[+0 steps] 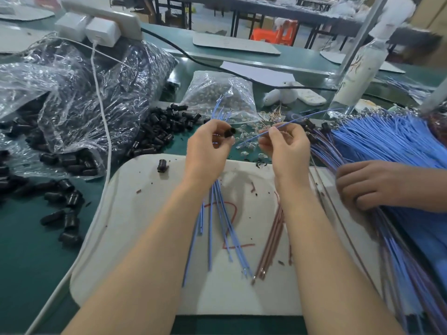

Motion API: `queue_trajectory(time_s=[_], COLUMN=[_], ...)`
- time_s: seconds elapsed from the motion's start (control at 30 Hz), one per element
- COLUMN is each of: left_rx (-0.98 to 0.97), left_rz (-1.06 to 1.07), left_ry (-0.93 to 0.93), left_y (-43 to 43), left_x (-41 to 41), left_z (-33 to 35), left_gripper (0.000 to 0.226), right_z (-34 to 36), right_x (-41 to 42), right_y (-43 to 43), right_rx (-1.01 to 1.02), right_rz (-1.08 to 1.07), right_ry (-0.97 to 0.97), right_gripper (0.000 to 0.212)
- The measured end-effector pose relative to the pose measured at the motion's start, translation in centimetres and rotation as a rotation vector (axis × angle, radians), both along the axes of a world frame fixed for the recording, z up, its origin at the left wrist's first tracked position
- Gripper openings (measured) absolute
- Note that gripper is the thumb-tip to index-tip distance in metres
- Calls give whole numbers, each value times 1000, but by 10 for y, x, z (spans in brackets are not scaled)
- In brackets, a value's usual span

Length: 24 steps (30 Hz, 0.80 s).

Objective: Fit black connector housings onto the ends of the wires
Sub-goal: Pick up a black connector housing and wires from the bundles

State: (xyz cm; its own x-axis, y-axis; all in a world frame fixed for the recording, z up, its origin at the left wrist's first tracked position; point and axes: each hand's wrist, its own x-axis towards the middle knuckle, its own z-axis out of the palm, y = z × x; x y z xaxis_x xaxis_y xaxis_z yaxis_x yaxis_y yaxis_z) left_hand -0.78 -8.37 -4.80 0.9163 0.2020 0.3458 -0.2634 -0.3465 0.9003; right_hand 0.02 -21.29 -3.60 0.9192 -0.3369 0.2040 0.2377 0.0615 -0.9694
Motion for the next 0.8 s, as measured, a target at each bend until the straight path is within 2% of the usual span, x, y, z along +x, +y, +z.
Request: queue_trajectory(time_s=[0.37, 0.57, 0.8], left_rx=[-13, 64, 205], left_rz=[37, 53, 33], left_ry=[11, 21, -7], left_y=[2, 0, -1], left_x=[-1, -2, -1], left_z=[-2, -4, -4], left_gripper=[19, 18, 16], right_z=[9, 7, 5], right_x=[-6, -8, -9], right_y=[6, 10, 11], right_rx=[-15, -32, -150], right_rz=[-39, -20, -60], right_ry=[-184, -227, -246], right_gripper=[17, 18, 20])
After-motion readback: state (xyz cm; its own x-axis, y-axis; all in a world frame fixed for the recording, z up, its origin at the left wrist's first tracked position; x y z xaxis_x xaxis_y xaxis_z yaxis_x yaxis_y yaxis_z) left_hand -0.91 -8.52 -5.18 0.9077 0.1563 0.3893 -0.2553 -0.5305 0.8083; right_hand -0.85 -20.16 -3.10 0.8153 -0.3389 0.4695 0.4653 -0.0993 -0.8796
